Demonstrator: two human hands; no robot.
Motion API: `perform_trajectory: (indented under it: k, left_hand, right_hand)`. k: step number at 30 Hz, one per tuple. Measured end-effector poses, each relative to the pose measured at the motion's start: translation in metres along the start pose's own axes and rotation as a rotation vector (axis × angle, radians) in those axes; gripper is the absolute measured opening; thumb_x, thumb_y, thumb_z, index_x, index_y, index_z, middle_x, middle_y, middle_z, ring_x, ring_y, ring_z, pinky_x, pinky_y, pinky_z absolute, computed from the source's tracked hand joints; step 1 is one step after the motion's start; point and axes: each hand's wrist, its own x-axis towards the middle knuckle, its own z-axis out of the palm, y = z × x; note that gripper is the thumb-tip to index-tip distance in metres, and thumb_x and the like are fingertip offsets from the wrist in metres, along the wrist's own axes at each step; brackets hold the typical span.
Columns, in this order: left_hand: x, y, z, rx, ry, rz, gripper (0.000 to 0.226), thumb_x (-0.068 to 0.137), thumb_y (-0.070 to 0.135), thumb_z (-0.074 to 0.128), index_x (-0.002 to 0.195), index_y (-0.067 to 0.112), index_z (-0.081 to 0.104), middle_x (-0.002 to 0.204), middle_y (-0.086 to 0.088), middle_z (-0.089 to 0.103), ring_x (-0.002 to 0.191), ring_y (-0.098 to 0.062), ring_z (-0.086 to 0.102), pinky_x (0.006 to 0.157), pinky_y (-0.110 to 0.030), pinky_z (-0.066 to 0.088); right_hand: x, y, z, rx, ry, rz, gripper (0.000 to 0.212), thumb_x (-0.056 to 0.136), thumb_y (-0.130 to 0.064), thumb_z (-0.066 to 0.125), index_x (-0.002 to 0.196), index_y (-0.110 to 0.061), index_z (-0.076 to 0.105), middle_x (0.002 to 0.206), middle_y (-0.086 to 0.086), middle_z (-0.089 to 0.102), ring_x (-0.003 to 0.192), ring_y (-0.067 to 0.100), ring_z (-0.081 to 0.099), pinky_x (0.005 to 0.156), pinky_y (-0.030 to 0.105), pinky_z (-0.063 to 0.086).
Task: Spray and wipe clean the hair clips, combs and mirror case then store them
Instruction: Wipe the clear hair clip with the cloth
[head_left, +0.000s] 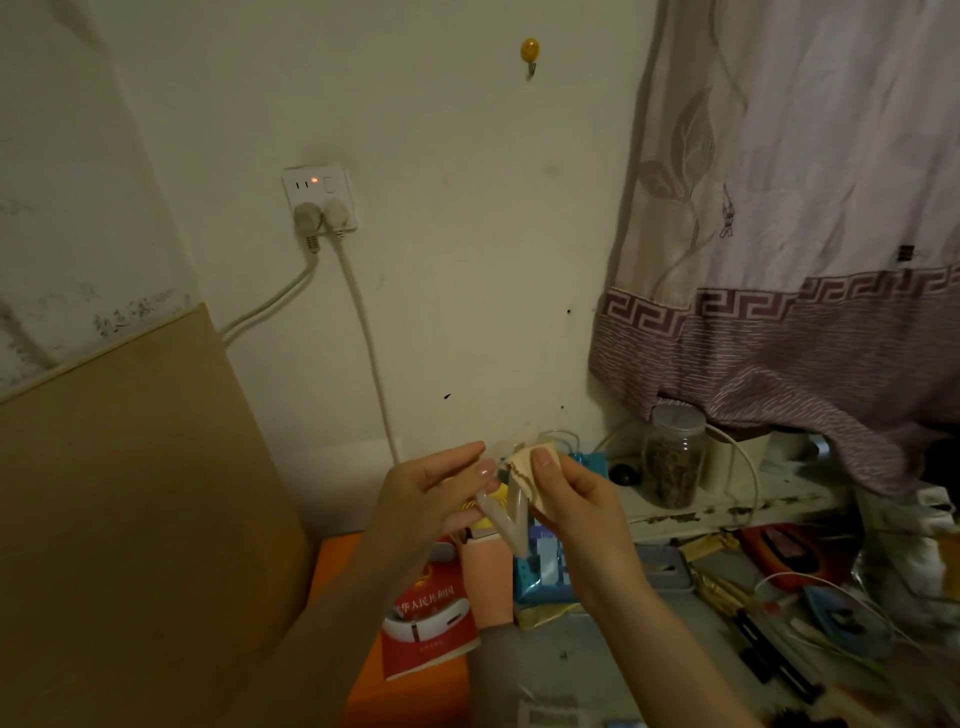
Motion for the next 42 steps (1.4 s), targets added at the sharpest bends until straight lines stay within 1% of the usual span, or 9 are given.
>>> perform_trajectory:
  k: [4, 10, 16, 20, 24, 27, 31, 37, 42]
  left_hand:
    - [-0.001, 0.000, 0.000, -0.003, -0.026, -0.009, 0.057, 0.058, 0.032, 0.077, 0.111, 0.013, 0.068, 0.103, -0.007, 0.074, 0.099, -0.023, 0.070, 0.086, -0.040, 0.057]
    - [-0.002, -0.005, 0.000, -0.052, -0.011, -0.003, 0.045, 0.061, 0.025, 0.076, 0.104, 0.016, 0.071, 0.103, -0.009, 0.073, 0.096, -0.023, 0.070, 0.073, -0.031, 0.059]
    - [0.000, -0.005, -0.001, -0.072, -0.018, 0.011, 0.021, 0.066, 0.026, 0.073, 0.085, 0.030, 0.078, 0.098, -0.004, 0.075, 0.092, -0.019, 0.072, 0.070, -0.025, 0.057]
    - [0.004, -0.005, -0.002, -0.096, 0.051, 0.017, 0.040, 0.055, 0.031, 0.079, 0.094, 0.023, 0.074, 0.100, -0.010, 0.074, 0.093, -0.023, 0.071, 0.071, -0.031, 0.059]
    - [0.005, -0.005, -0.001, -0.077, 0.092, 0.015, 0.059, 0.046, 0.042, 0.080, 0.101, 0.023, 0.071, 0.102, -0.008, 0.073, 0.096, -0.025, 0.070, 0.082, -0.044, 0.057]
    - [0.005, -0.004, -0.002, -0.085, 0.093, 0.028, 0.062, 0.049, 0.042, 0.080, 0.106, 0.020, 0.070, 0.104, -0.009, 0.072, 0.100, -0.027, 0.068, 0.088, -0.047, 0.054]
    - [0.006, -0.004, -0.005, -0.097, 0.115, 0.040, 0.028, 0.060, 0.032, 0.075, 0.088, 0.030, 0.077, 0.098, -0.003, 0.074, 0.097, -0.021, 0.070, 0.082, -0.041, 0.058]
    - [0.003, 0.000, -0.008, -0.104, 0.071, 0.023, 0.028, 0.061, 0.034, 0.076, 0.089, 0.034, 0.077, 0.100, -0.001, 0.074, 0.097, -0.018, 0.070, 0.076, -0.032, 0.058]
    - [-0.002, 0.001, -0.001, -0.091, -0.029, 0.026, 0.033, 0.059, 0.035, 0.077, 0.092, 0.030, 0.077, 0.101, -0.004, 0.074, 0.097, -0.019, 0.070, 0.072, -0.026, 0.057]
  right_hand:
    - [0.002, 0.001, 0.001, 0.004, 0.026, -0.016, 0.039, 0.094, -0.021, 0.055, 0.091, 0.017, 0.060, 0.089, 0.038, 0.060, 0.077, 0.029, 0.057, 0.076, 0.044, 0.049]
    - [-0.001, 0.005, 0.002, 0.020, -0.004, -0.049, 0.017, 0.092, -0.016, 0.057, 0.097, -0.005, 0.068, 0.083, 0.006, 0.072, 0.077, 0.016, 0.068, 0.066, 0.022, 0.054]
    - [-0.008, 0.009, 0.000, -0.060, -0.050, -0.094, 0.027, 0.092, -0.012, 0.056, 0.066, -0.014, 0.062, 0.056, -0.006, 0.057, 0.055, 0.005, 0.053, 0.054, 0.018, 0.045]
    - [-0.013, 0.014, -0.003, -0.093, -0.092, -0.042, 0.014, 0.088, -0.016, 0.060, 0.094, -0.011, 0.072, 0.076, 0.001, 0.070, 0.069, 0.011, 0.064, 0.062, 0.018, 0.050]
    - [-0.017, 0.021, -0.005, -0.171, -0.072, -0.010, 0.040, 0.083, -0.029, 0.063, 0.120, -0.013, 0.064, 0.099, 0.008, 0.071, 0.091, 0.019, 0.066, 0.072, 0.025, 0.051]
    - [-0.023, 0.025, -0.006, -0.184, -0.065, -0.028, 0.035, 0.084, -0.029, 0.063, 0.115, -0.013, 0.067, 0.089, 0.005, 0.072, 0.085, 0.020, 0.065, 0.068, 0.024, 0.050]
    - [-0.029, 0.027, -0.010, -0.191, -0.107, -0.058, 0.026, 0.080, -0.034, 0.061, 0.098, -0.021, 0.073, 0.069, -0.002, 0.066, 0.066, 0.006, 0.057, 0.060, 0.017, 0.045]
    - [-0.012, 0.012, -0.018, -0.171, 0.002, -0.064, 0.031, 0.080, -0.040, 0.059, 0.100, -0.020, 0.073, 0.080, 0.005, 0.070, 0.076, 0.015, 0.063, 0.067, 0.028, 0.051]
    - [0.012, -0.014, -0.011, -0.101, 0.039, -0.118, 0.024, 0.092, -0.019, 0.059, 0.114, -0.015, 0.067, 0.093, -0.003, 0.070, 0.083, 0.000, 0.066, 0.070, 0.018, 0.051]
